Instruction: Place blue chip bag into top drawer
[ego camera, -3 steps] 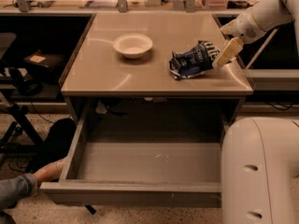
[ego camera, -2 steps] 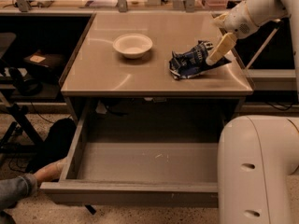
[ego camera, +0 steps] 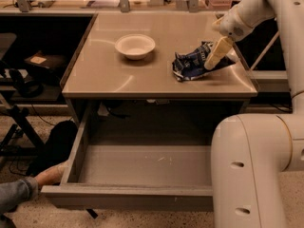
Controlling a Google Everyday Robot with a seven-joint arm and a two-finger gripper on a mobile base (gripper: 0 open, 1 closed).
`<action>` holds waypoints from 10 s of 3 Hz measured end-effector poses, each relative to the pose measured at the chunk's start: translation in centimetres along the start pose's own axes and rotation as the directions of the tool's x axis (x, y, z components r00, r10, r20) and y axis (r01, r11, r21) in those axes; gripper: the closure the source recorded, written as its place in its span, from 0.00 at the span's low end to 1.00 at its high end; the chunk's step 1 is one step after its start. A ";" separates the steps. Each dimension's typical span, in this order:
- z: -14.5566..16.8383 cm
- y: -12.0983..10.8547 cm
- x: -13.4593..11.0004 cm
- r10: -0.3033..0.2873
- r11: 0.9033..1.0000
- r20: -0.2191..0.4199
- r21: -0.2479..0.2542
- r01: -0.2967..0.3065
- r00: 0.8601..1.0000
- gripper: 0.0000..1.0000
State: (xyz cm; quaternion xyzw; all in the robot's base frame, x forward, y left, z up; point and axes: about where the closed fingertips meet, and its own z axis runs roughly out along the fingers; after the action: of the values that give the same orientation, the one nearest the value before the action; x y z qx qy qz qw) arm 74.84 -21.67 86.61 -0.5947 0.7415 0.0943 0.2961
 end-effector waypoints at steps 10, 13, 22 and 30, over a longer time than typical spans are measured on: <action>-19.2 7.7 4.0 0.140 0.975 -0.160 0.197 -0.107 0.977 1.00; -22.0 12.5 3.3 0.119 0.974 -0.150 0.211 -0.086 0.982 1.00; 11.3 27.9 2.0 0.002 1.000 0.195 0.017 -0.005 0.981 1.00; 16.9 29.0 7.4 0.036 0.999 0.119 -0.010 -0.035 0.992 0.00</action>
Offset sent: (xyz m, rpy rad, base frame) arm 0.0038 0.0065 -0.0066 -0.0503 0.0171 0.0044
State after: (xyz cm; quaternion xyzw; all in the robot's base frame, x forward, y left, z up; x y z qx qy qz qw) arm 52.33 -11.52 62.77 -0.5758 0.7326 0.1378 0.3359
